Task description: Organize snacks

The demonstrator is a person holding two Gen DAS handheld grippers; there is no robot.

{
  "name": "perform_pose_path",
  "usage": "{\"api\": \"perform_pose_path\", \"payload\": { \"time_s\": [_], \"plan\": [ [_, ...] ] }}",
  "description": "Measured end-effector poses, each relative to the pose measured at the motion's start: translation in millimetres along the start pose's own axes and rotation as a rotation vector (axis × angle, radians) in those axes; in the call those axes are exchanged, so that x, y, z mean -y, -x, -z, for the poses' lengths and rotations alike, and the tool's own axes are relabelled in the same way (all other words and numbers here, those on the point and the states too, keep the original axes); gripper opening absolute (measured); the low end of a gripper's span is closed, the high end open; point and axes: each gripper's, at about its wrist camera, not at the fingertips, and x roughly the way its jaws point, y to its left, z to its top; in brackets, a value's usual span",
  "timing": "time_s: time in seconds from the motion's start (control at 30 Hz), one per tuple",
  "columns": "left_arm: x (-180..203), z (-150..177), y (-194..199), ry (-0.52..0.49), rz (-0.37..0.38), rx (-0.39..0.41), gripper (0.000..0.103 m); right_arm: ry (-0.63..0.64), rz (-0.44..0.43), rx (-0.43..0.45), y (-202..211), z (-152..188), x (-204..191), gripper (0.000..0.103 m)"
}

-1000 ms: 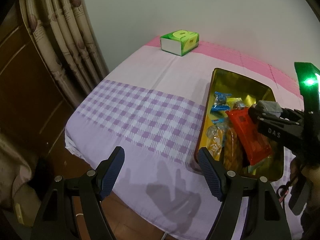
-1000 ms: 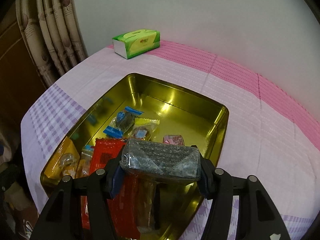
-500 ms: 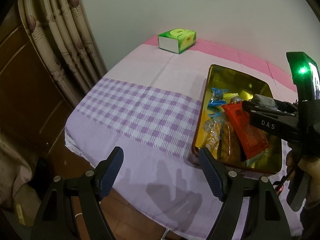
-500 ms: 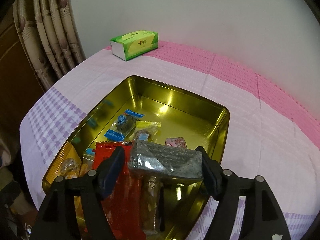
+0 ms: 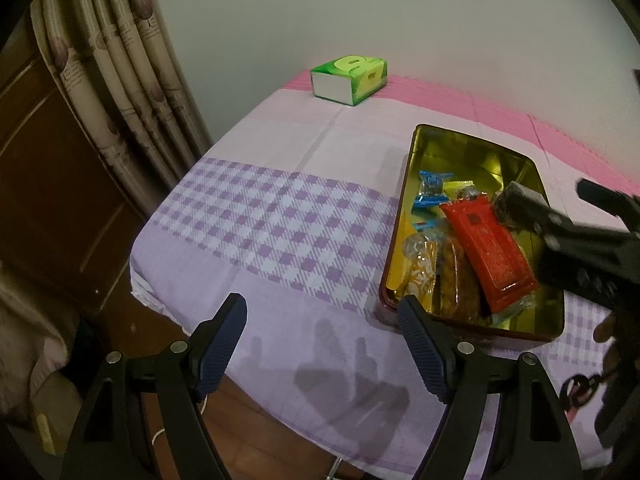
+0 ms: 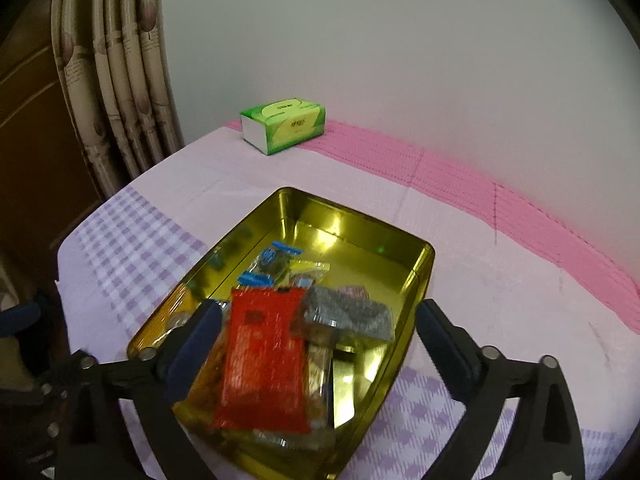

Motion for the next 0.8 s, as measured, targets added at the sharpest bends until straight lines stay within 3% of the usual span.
{"api": "perform_pose_path", "payload": {
  "time_s": [0.23,0.8],
  "plan": [
    [1.5,1.0,-1.6,-0.01,-0.008,-0.007,0.078,-0.003,-0.015,-0.077,14.7,21.4,-8.0,0.102],
    [8.7,4.5,-5.3,-0.052,-0.026,-0.023,0.078,-0.129,-0.021,-0.15,23.2,64.6,7.4,0.102]
  ]
}}
